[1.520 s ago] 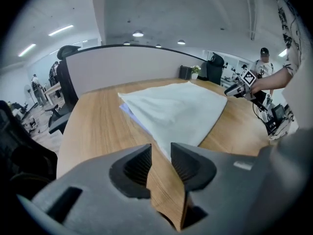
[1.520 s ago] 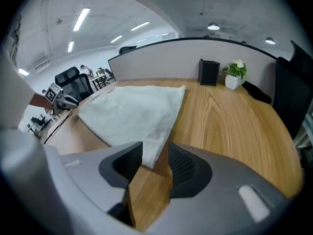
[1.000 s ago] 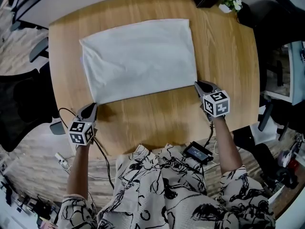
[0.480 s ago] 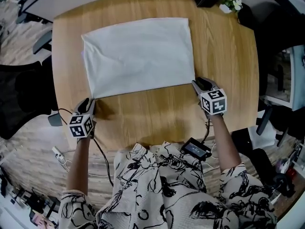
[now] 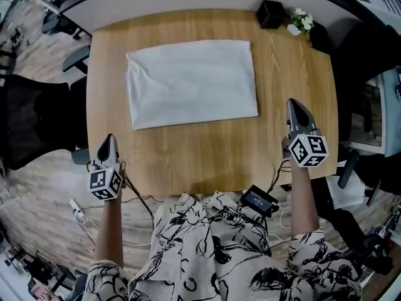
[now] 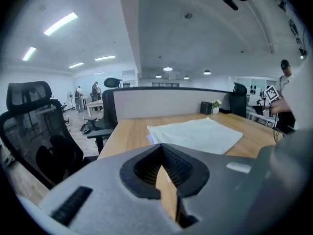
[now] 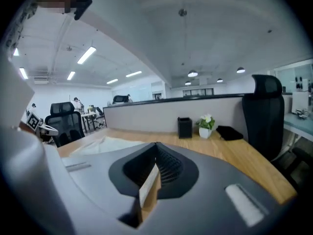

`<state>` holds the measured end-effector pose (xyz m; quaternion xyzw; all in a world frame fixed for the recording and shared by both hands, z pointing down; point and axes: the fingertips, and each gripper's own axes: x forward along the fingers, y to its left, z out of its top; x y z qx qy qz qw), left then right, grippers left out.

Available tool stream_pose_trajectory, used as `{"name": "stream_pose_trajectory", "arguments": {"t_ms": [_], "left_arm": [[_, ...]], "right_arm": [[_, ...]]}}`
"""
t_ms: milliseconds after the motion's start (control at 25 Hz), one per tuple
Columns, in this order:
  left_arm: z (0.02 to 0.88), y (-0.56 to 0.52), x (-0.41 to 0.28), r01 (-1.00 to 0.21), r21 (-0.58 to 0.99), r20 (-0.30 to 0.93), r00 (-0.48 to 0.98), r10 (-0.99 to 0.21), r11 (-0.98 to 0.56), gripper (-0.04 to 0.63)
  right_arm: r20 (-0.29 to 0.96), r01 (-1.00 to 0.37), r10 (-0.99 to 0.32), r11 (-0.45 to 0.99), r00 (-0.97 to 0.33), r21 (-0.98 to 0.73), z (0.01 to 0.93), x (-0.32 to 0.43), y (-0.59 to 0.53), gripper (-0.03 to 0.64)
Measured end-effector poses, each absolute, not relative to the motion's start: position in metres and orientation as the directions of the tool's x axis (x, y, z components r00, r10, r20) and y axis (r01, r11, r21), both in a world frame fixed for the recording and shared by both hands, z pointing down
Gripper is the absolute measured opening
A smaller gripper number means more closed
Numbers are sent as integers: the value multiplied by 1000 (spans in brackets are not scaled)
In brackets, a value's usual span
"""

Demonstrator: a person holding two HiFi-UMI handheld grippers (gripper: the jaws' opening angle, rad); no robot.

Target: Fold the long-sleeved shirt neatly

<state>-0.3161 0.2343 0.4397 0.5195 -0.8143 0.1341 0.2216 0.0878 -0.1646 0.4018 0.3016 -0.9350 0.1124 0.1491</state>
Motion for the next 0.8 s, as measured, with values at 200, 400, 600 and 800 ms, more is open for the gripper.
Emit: {"name": "stream_pose_trajectory", "arguments": {"t_ms": [200,400,600,800], "left_arm": [[364,246,-300,-891,88,290,-404,-867,445,5],[301,260,-283,-915,110,117,-376,-919,389,5],[246,291,-266,-936,23,22,-352,-936,352,5],[202,324,-261,-932,52,-66,-361,-930,358,5]], "right_arm": [[150,-574,-561,816,-814,-64,319,86,-115,8],[62,-616,-614,788,-787,-15,272,94,-78,8],[-44,-637,-639,769,-768,-48,233,111,-34,8],[-58,-657,-657,753,-752,-12,212,124,13,8]]}}
